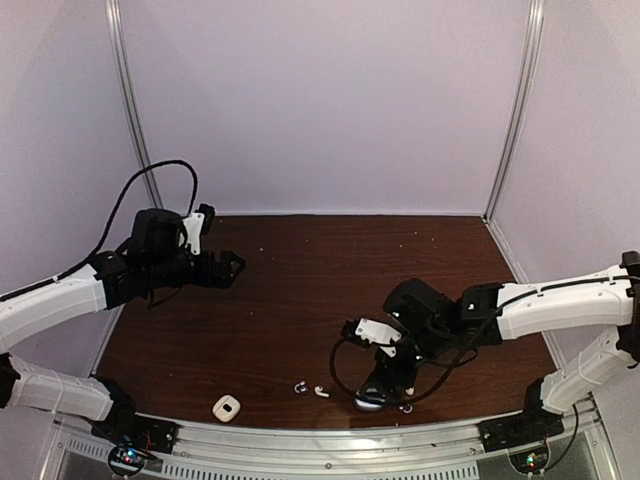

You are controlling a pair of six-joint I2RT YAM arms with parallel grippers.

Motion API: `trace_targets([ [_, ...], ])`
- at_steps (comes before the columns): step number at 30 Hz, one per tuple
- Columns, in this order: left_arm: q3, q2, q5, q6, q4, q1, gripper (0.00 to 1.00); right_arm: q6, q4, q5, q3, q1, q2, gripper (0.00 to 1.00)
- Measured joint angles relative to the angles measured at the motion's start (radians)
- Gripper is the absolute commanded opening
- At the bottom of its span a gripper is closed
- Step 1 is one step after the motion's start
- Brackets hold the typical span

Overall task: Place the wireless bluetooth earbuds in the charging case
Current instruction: Pick up the charging case from the corner of the board.

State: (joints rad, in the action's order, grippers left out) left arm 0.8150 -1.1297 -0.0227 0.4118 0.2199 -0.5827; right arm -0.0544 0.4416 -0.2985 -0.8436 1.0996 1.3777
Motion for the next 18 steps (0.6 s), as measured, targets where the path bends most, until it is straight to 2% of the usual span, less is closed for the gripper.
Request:
trace_targets([
  [9,-0.055,0.074,0.134,-0.048,-0.073,-0.001,0.98,0.074,0.098,-0.008,-0.044,0.047,0.107,0.89],
  [18,-0.071,0.080,0.230,-0.068,-0.144,-0.002,0.98,0.101,0.142,0.026,-0.070,0.084,0.190,0.80],
])
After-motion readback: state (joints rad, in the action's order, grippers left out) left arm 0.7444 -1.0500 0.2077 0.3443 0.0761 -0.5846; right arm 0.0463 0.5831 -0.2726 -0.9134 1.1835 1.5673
